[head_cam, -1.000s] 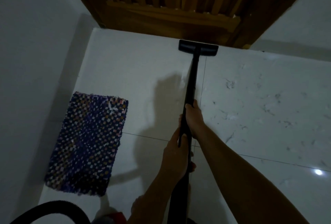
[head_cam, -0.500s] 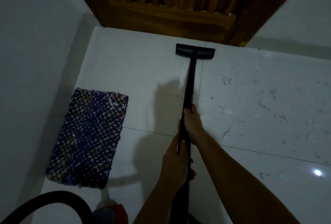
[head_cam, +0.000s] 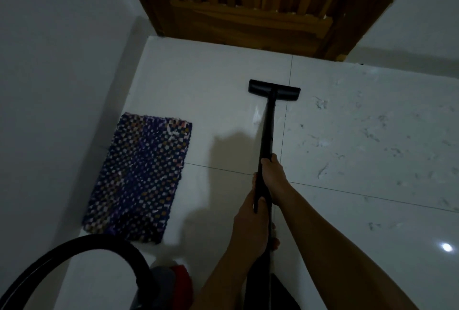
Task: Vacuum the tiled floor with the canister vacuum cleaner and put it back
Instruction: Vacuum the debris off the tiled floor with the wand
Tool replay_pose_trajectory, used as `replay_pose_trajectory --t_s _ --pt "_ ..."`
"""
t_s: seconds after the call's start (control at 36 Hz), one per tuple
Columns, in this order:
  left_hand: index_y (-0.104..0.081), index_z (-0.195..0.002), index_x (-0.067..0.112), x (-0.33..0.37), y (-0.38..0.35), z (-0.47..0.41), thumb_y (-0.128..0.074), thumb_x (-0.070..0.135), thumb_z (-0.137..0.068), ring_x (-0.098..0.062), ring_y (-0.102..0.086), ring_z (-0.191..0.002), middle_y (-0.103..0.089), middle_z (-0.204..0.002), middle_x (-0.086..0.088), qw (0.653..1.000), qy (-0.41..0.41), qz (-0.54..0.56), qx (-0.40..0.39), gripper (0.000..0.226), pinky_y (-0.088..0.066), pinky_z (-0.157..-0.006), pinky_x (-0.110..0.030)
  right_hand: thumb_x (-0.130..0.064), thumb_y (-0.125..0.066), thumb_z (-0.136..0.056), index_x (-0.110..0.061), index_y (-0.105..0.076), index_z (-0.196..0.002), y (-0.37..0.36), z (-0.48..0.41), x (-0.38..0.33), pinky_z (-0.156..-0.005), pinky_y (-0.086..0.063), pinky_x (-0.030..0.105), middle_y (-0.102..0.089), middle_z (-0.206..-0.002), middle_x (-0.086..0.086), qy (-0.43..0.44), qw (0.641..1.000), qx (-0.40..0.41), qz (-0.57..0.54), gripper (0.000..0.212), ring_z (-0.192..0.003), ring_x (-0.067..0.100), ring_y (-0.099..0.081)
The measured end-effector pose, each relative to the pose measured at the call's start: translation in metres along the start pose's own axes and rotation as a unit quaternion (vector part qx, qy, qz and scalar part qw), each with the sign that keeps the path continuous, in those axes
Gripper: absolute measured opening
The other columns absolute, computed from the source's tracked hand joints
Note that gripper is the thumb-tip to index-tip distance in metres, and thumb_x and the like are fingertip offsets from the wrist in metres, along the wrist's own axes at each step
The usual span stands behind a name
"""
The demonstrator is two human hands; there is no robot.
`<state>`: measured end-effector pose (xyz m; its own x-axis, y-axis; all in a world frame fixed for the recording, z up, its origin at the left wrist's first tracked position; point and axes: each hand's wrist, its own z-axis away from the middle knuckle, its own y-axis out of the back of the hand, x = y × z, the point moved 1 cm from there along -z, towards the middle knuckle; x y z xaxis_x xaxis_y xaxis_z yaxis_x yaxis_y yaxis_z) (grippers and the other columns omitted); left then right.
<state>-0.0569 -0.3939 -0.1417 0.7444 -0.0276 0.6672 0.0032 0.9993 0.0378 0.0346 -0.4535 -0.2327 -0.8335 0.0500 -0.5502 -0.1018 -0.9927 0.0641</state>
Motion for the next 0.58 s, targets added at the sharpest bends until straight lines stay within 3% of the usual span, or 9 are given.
replay_pose_trajectory --t_s 0.11,0.22,0.33,0.47,0.58 --pt "-0.033 -0.144 0.026 -0.016 0.004 0.025 -0.031 0.026 -0.102 0.001 -0.056 -0.040 -0.058 -0.068 -0.003 1.000 0.004 -0.010 -0.012 0.042 -0.044 -0.039 -0.015 -0.014 -0.033 -0.101 -0.015 -0.039 -0.137 0.001 0.022 0.020 -0.036 -0.041 0.022 -0.049 -0.061 0.012 0.000 1.000 0.005 0.004 0.037 -0.043 0.020 -0.046" --pt "-0.033 -0.144 0.027 -0.035 0.003 0.045 -0.031 0.030 -0.102 -0.012 -0.058 -0.061 -0.060 -0.077 -0.002 0.999 -0.006 -0.050 -0.007 0.043 -0.051 -0.056 -0.027 -0.013 -0.032 -0.101 -0.014 -0.042 -0.131 0.007 0.041 0.040 -0.039 -0.042 0.025 -0.049 -0.063 0.012 0.002 1.000 0.004 0.007 0.032 -0.045 0.020 -0.047" --pt "-0.033 -0.144 0.030 -0.052 -0.003 0.068 -0.032 0.031 -0.101 -0.015 -0.055 -0.053 -0.057 -0.072 -0.007 1.000 0.023 0.001 -0.004 0.043 -0.048 -0.043 -0.023 -0.013 -0.031 -0.101 -0.015 -0.042 -0.132 0.013 0.059 0.059 -0.039 -0.042 0.024 -0.050 -0.063 0.012 0.009 1.000 -0.002 0.026 0.033 -0.046 0.021 -0.047" --pt "-0.037 -0.142 0.028 -0.074 -0.014 0.083 -0.034 0.030 -0.101 -0.017 -0.054 -0.053 -0.057 -0.068 -0.005 0.999 0.033 0.013 0.029 0.041 -0.051 -0.051 -0.031 -0.013 -0.031 -0.101 -0.014 -0.042 -0.131 0.020 0.075 0.077 -0.039 -0.042 0.024 -0.049 -0.063 0.011 0.012 0.999 -0.019 0.042 0.032 -0.045 0.020 -0.047" --pt "-0.042 -0.136 0.026 -0.088 -0.022 0.101 -0.033 0.029 -0.101 -0.016 -0.053 -0.050 -0.057 -0.068 -0.006 0.998 0.041 0.027 0.038 0.036 -0.047 -0.044 -0.026 -0.012 -0.031 -0.101 -0.015 -0.041 -0.132 0.027 0.087 0.096 -0.040 -0.042 0.026 -0.049 -0.063 0.011 0.007 0.998 -0.030 0.047 0.033 -0.046 0.019 -0.047"
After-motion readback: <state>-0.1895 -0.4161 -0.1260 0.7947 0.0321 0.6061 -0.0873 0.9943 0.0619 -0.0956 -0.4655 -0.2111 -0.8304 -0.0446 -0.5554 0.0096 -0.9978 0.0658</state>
